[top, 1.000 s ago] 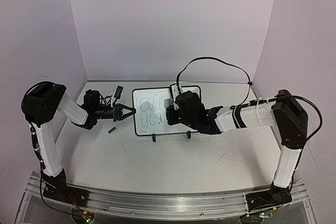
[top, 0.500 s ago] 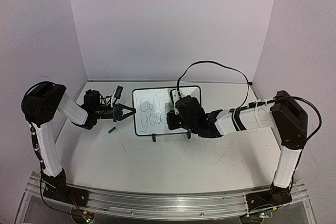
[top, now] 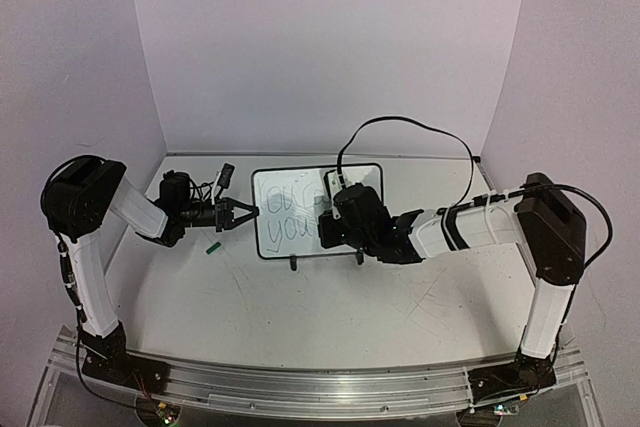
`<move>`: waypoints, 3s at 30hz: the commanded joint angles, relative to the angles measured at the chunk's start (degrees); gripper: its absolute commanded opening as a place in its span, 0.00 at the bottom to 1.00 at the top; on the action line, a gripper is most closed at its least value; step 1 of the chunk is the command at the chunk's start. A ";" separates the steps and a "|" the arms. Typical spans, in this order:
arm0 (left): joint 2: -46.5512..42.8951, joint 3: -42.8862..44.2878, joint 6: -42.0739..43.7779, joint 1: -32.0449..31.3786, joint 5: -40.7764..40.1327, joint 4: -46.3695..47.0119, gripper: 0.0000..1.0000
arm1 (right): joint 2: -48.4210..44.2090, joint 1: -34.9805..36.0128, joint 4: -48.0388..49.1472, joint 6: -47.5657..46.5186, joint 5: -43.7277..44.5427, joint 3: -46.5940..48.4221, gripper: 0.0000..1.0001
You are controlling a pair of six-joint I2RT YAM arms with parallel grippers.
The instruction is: Write a sentence on the whiteboard
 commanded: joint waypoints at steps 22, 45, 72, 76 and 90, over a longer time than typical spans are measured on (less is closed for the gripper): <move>-1.22 1.23 1.97 0.03 -2.70 -2.73 0.00 | -2.97 -1.88 0.95 -2.90 6.16 3.19 0.00; -0.55 1.97 1.97 -0.19 -2.58 -2.87 0.00 | -3.34 -2.66 0.76 -2.20 4.60 1.26 0.00; -1.17 1.76 2.70 -0.19 -2.96 -3.94 0.00 | -3.79 -2.09 0.42 2.62 4.19 -4.57 0.00; -1.16 1.77 2.80 -0.20 -2.95 -4.01 0.00 | -3.88 -2.09 0.36 2.85 4.34 -4.91 0.00; -1.06 1.75 2.85 -0.14 -2.94 -4.25 0.00 | -5.38 -2.72 0.42 0.15 6.27 -1.72 0.00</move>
